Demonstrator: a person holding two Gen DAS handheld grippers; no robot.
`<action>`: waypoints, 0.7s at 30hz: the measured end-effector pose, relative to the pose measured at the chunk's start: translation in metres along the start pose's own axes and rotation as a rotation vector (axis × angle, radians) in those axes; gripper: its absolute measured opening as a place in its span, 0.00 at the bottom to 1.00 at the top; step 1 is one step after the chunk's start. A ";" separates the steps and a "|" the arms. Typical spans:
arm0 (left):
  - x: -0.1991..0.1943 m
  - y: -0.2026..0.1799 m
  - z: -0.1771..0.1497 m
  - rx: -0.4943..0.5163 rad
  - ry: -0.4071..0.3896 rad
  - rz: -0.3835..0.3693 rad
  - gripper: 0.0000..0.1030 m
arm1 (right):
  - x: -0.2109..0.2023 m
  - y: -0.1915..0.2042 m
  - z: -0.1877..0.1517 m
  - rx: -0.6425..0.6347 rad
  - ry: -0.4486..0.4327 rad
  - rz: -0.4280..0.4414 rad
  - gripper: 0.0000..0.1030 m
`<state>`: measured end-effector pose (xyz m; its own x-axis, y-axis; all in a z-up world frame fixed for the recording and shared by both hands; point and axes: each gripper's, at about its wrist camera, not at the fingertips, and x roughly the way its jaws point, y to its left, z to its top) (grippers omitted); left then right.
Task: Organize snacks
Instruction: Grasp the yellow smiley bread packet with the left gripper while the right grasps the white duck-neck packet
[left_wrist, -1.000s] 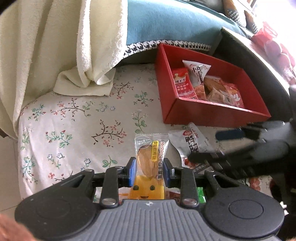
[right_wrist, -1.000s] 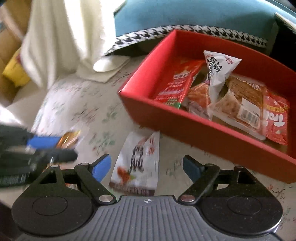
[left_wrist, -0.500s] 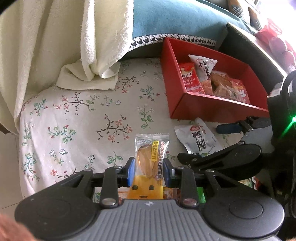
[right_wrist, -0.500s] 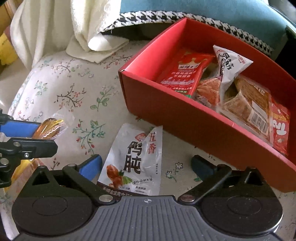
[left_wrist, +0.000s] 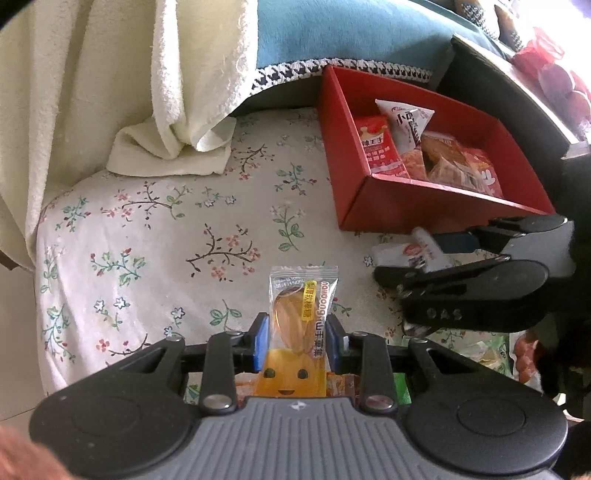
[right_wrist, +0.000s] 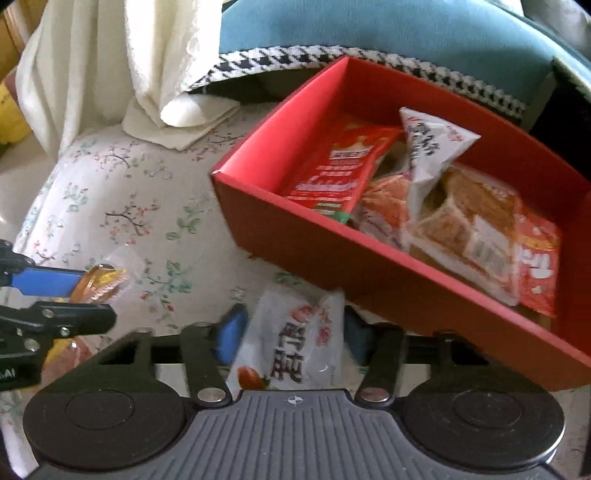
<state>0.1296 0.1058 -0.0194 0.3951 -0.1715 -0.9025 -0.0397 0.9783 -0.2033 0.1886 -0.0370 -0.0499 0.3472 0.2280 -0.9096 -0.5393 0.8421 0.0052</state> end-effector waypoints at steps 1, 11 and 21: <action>0.000 -0.001 0.000 0.002 0.001 0.000 0.23 | -0.002 -0.003 -0.001 0.011 0.004 0.008 0.59; 0.004 -0.017 0.001 0.035 0.004 0.002 0.23 | -0.010 -0.023 -0.015 0.085 0.012 0.016 0.64; 0.013 -0.031 -0.003 0.072 0.026 0.009 0.23 | -0.016 -0.023 -0.025 0.057 0.033 -0.015 0.64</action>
<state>0.1333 0.0726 -0.0263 0.3712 -0.1651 -0.9137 0.0230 0.9854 -0.1687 0.1760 -0.0723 -0.0456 0.3286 0.2001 -0.9230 -0.4894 0.8719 0.0148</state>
